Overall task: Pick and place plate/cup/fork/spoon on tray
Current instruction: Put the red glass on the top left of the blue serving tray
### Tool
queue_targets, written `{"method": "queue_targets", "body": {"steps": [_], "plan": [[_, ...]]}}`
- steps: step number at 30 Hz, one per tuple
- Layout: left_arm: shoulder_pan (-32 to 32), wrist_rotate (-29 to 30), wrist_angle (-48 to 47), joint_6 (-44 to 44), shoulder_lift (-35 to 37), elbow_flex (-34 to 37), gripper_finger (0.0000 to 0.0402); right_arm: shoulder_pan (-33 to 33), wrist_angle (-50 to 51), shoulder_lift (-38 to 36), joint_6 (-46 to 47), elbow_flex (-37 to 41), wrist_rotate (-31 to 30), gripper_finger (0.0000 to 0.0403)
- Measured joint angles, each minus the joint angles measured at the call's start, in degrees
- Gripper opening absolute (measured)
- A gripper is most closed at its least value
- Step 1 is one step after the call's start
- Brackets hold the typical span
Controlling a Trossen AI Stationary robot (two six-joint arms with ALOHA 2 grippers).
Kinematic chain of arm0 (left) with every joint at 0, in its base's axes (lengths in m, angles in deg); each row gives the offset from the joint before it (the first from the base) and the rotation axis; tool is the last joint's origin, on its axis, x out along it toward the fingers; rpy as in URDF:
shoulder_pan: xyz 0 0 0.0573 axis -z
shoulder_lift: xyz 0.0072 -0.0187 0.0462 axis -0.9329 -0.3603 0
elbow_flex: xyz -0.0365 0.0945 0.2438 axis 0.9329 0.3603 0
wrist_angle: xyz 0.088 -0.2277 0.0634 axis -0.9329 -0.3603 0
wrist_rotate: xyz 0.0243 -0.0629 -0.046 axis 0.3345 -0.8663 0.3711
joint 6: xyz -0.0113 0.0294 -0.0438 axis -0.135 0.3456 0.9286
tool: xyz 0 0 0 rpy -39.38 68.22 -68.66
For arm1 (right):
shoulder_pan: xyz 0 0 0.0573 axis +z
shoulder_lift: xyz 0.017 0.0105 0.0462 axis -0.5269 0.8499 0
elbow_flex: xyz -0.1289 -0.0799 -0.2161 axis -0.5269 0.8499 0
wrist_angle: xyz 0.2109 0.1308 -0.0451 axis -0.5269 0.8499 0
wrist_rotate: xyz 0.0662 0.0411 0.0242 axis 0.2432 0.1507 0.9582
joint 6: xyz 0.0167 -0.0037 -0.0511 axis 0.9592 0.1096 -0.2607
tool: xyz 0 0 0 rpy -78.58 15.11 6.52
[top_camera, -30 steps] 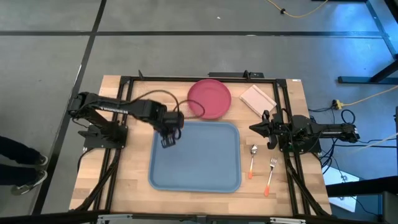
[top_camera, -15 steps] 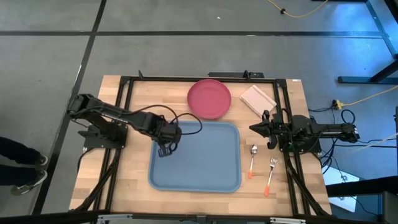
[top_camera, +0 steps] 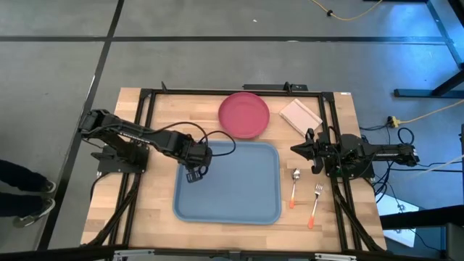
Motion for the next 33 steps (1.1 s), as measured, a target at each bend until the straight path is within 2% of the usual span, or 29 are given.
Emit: {"method": "queue_targets", "body": {"steps": [6,15,33], "plan": [[0.0,0.3,0.0,0.0,0.0,0.0,0.0021,0.0,0.0,0.0,0.0,0.0,0.0,0.0008],[0.0,4.7,0.0,1.5,0.0,0.0,0.0033,0.0,0.0,0.0,0.0,0.0,0.0,0.0008],[0.0,3.8,0.0,4.9,0.0,0.0,0.0083,0.0,0.0,0.0,0.0,0.0,0.0,0.0008]]}}
